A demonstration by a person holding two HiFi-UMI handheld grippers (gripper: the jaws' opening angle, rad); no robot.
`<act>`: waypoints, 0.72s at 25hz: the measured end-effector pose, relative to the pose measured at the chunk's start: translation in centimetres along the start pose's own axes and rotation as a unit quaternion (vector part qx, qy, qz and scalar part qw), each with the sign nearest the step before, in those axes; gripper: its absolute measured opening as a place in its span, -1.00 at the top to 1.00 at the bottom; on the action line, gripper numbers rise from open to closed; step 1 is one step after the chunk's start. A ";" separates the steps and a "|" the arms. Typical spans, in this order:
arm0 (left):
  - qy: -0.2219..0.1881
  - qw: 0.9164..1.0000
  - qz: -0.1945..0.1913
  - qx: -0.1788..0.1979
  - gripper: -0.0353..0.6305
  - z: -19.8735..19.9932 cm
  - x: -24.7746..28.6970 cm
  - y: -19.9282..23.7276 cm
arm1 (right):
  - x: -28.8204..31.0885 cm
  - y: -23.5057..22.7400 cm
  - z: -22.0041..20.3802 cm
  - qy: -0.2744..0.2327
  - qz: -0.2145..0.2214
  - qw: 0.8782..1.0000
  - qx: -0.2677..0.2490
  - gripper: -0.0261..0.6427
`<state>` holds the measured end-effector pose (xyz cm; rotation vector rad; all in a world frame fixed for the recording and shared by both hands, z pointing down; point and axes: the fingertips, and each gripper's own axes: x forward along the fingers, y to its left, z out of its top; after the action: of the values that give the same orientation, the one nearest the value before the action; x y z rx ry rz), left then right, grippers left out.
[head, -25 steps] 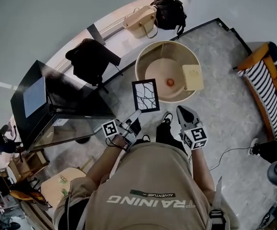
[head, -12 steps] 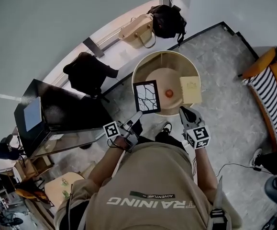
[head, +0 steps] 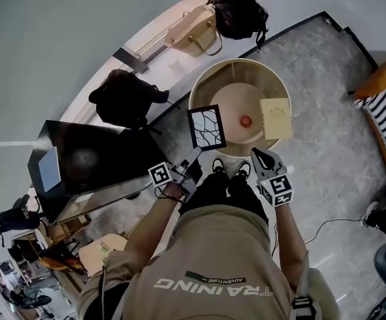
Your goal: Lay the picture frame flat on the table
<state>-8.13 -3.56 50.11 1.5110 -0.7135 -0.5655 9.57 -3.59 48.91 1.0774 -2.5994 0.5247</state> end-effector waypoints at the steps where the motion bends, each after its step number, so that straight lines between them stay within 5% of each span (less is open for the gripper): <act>1: 0.000 1.000 0.007 -0.006 0.68 0.3 0.3 1.3 | 0.6 0.1 -0.7 0.010 0.004 1.000 0.003 0.90; 9: 0.009 0.996 0.073 -0.042 0.68 2.7 2.1 16.6 | 7.4 -1.1 -9.7 0.068 -0.002 0.997 0.028 0.90; 18: 0.008 0.992 0.106 -0.070 0.68 4.3 2.5 30.7 | 16.2 -2.8 -18.7 0.090 -0.037 0.995 0.020 0.90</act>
<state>-12.58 -8.20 80.54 1.2895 -0.7942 -0.4332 2.69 -7.41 72.54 1.0825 -2.3938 0.6279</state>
